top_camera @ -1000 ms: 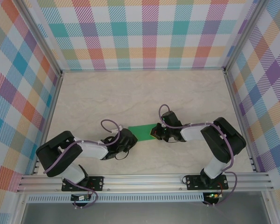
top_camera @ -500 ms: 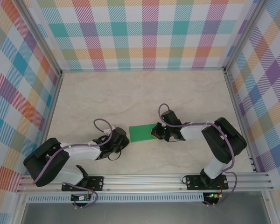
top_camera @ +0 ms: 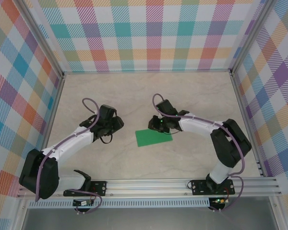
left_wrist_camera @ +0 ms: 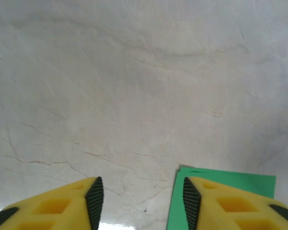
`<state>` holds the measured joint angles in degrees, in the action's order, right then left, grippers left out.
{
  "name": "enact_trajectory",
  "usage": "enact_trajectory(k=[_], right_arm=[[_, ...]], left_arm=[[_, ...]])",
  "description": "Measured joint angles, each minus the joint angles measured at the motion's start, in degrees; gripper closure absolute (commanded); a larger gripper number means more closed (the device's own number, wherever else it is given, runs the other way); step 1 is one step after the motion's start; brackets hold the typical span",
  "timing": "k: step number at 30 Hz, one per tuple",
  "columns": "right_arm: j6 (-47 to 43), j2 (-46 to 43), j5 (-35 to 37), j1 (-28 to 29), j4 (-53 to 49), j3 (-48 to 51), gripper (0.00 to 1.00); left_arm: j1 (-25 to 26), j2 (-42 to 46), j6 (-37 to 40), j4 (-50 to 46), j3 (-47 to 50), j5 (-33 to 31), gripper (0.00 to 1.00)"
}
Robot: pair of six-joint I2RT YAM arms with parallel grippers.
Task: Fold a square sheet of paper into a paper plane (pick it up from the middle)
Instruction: Rotate the square sheet of paper at the center of the table.
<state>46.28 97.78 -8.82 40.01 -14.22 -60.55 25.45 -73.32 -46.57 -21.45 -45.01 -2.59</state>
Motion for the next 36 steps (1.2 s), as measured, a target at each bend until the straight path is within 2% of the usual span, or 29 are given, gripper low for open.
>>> enact_trajectory(k=[8, 13, 17, 23, 25, 27, 30, 36], right_arm=[[0.2, 13.3, 1.7, 5.5, -4.8, -12.1, 0.75], [0.3, 18.2, 1.8, 7.1, -8.5, -16.3, 0.76], [-3.3, 19.3, 0.5, 7.6, -10.6, -18.4, 0.75], [-15.6, 15.0, -4.1, 7.8, -11.6, -11.4, 0.73], [-18.7, 11.7, -4.3, 7.7, -13.7, -7.8, 0.69], [-19.7, 8.8, -3.6, 7.5, -16.4, -5.4, 0.60], [-18.0, 5.6, -0.7, 6.9, -17.7, -4.7, 0.49], [-7.5, 2.0, 9.8, 3.0, -18.4, -4.8, 0.40]], left_arm=[[-4.7, -1.9, 3.8, -6.2, -1.0, 2.1, 0.21], [-6.3, -1.9, 5.4, -8.1, -1.0, 2.1, 0.14], [-6.8, -2.0, 6.3, -8.6, -1.0, 2.1, 0.12], [-7.4, -2.4, 7.9, -8.6, -1.0, 3.5, 0.05], [-7.4, -2.4, 8.6, -8.6, -1.1, 4.3, 0.00], [-7.4, -2.5, 9.1, -8.4, -1.1, 5.4, 0.00], [-7.4, -2.7, 9.8, -8.2, -1.1, 7.3, 0.00], [-7.4, -2.7, 11.5, -6.5, -1.1, 11.9, 0.00]])
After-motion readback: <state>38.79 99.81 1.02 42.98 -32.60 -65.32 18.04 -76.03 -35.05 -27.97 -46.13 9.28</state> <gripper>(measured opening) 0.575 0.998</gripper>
